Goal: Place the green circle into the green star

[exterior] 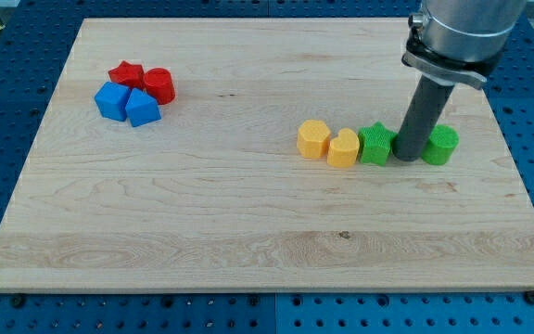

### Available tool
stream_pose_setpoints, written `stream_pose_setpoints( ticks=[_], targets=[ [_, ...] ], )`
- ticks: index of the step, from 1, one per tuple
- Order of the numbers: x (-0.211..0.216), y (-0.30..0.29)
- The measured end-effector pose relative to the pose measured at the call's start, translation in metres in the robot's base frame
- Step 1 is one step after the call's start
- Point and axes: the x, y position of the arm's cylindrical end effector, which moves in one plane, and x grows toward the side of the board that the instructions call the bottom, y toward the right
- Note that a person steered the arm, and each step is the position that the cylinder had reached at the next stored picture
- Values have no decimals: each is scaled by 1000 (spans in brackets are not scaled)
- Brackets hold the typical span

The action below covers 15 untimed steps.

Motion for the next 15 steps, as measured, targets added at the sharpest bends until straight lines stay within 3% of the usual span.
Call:
stream_pose_setpoints(
  ticks=[3, 4, 5, 6, 7, 8, 10, 13, 15],
  targets=[
    [-39, -69],
    [-60, -43],
    [-55, 22],
    [-36, 84],
    [1, 81],
    [20, 67],
    [-6, 59],
    [-16, -34],
    [-16, -58]
  ],
)
